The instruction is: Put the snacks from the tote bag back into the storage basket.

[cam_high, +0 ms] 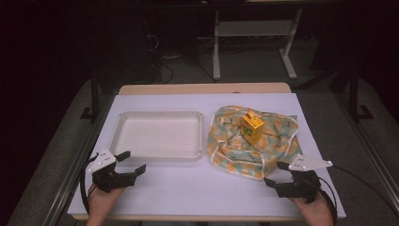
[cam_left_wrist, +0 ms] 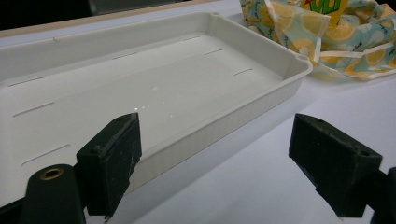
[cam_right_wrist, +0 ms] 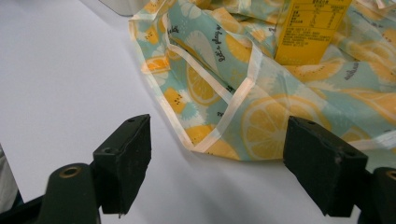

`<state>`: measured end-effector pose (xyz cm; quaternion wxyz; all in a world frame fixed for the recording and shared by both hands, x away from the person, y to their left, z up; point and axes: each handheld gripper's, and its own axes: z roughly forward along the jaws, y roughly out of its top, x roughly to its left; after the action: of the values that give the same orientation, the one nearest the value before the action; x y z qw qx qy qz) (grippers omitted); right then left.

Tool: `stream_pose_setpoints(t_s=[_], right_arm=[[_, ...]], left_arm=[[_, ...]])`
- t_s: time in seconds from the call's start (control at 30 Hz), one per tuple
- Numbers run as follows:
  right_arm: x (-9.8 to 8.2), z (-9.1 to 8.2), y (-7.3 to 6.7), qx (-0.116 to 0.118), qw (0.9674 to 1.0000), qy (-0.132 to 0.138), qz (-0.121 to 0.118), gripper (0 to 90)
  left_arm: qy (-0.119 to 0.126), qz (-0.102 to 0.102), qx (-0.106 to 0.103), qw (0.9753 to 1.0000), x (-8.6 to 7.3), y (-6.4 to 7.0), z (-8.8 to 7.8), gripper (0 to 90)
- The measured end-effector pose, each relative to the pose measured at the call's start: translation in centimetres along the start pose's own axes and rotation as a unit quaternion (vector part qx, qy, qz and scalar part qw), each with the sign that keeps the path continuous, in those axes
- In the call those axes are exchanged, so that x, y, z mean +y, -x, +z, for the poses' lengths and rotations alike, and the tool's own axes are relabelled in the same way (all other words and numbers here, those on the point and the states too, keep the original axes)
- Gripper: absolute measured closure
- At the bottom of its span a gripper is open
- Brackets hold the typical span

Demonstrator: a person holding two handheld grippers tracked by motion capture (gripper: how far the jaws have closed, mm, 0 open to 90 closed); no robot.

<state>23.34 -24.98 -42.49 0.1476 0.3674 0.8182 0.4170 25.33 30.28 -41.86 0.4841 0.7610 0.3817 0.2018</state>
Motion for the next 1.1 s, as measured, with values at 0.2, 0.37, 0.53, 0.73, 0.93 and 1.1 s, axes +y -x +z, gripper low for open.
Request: stream_pose_setpoints(t_s=[0.2,0.37,0.53,0.73,0.93,1.1], right_arm=[[0.0,0.0,0.0,-0.003,1.0000,-0.001,0.001,23.0],[0.0,-0.1,-0.1,-0.004,1.0000,0.001,0.000,23.0],[0.3,-0.2,-0.1,-0.007,1.0000,0.004,0.000,22.9],[1.1,-0.2,0.4,0.001,1.0000,-0.005,0.005,21.5],[2.7,-0.4,0.7,0.008,0.9999,-0.008,0.004,20.0],[3.7,-0.1,0.9,0.006,0.9999,-0.010,-0.004,20.0]], left_arm=[[0.001,-0.002,0.000,1.0000,0.0,0.1,-0.1,16.5],[0.002,-0.003,-0.001,1.0000,-0.1,0.1,-0.1,16.5],[0.001,0.000,0.000,1.0000,-0.1,0.0,-0.2,16.5],[0.006,-0.005,0.000,1.0000,-0.2,0.0,-0.4,16.4],[0.005,-0.013,0.001,0.9999,-0.2,-0.4,-0.5,16.4],[0.010,-0.017,0.001,0.9998,-0.2,-0.5,-0.6,16.4]])
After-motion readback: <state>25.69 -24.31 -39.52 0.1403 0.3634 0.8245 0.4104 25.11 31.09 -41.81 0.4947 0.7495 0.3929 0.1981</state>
